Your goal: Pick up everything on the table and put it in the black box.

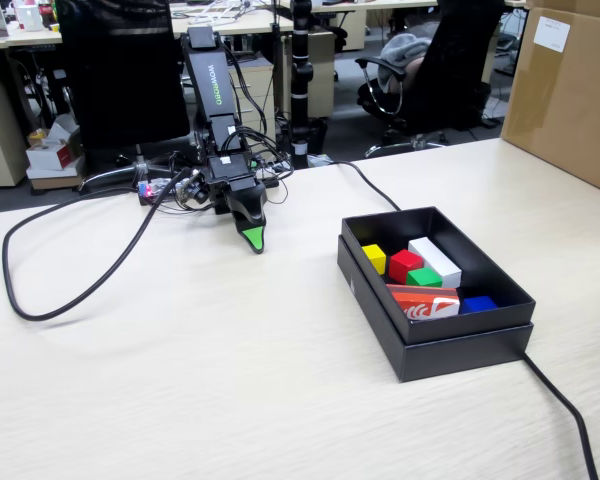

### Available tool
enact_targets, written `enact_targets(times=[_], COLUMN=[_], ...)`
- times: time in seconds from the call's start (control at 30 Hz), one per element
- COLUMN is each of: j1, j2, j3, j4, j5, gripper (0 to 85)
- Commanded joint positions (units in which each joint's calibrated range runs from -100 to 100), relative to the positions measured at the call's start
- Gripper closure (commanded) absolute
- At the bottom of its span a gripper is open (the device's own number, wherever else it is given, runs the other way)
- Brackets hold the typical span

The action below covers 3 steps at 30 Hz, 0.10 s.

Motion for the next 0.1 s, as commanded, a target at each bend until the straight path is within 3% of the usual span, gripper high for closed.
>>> enact_targets(times=[0.0,0.07], j1=[0.00,0.00], j2=[0.97,0.97], j3=[0.25,0.16], j4=[-0.28,-0.28], j5=[0.10,0.10], gripper=[37.4,37.4])
